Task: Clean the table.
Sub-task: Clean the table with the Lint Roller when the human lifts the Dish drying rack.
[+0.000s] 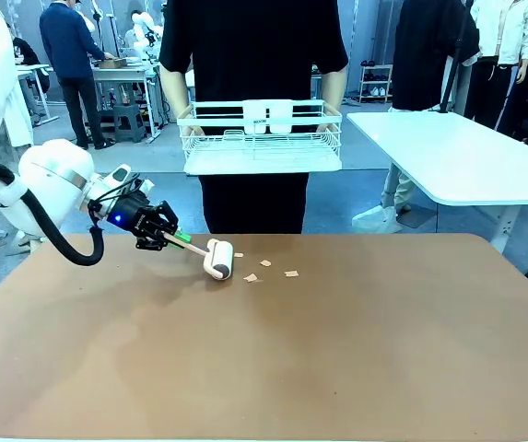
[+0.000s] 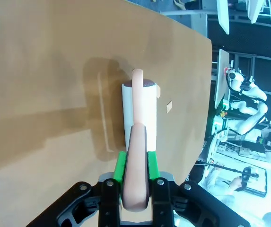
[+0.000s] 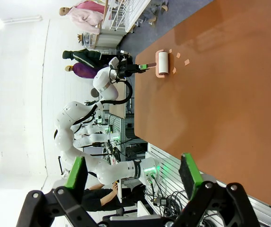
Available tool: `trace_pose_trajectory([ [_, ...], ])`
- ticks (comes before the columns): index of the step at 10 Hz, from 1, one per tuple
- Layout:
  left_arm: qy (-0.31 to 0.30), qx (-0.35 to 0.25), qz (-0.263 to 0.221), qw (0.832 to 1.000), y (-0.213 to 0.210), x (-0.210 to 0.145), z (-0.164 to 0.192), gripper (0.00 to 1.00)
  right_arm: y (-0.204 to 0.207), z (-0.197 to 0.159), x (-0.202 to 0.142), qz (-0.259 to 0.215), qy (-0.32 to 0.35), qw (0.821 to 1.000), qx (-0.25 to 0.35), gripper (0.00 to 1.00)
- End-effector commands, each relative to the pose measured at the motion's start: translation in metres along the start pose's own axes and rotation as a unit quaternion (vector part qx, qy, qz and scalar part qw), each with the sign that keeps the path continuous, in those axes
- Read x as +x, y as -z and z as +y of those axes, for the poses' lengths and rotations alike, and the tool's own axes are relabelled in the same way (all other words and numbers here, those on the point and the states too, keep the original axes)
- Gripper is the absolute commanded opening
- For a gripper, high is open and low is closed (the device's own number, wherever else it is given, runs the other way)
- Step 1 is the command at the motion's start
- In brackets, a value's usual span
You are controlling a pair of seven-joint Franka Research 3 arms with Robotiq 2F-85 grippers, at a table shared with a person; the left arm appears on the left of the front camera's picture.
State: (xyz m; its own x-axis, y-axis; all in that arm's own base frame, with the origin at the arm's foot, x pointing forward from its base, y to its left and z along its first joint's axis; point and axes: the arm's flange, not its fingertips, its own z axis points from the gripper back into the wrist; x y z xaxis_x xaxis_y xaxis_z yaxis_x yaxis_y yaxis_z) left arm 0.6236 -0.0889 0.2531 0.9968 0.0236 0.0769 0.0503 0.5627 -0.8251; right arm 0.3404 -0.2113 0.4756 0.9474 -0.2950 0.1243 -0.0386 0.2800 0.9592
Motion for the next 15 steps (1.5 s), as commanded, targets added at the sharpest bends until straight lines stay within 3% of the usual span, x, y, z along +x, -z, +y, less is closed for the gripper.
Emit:
trace_pose_trajectory([
  [1,0.002,0.003,-0.015,1.0,0.018,-0.002,-0.002,0.08,-0.001,0.002,-0.002,0.002,-0.006,1.0,0.006,1.0],
  [15,0.03,-0.026,0.067,0.997,0.12,0.036,-0.082,0.08,-0.001,0.002,-0.002,0.002,-0.006,1.0,0.006,1.0],
])
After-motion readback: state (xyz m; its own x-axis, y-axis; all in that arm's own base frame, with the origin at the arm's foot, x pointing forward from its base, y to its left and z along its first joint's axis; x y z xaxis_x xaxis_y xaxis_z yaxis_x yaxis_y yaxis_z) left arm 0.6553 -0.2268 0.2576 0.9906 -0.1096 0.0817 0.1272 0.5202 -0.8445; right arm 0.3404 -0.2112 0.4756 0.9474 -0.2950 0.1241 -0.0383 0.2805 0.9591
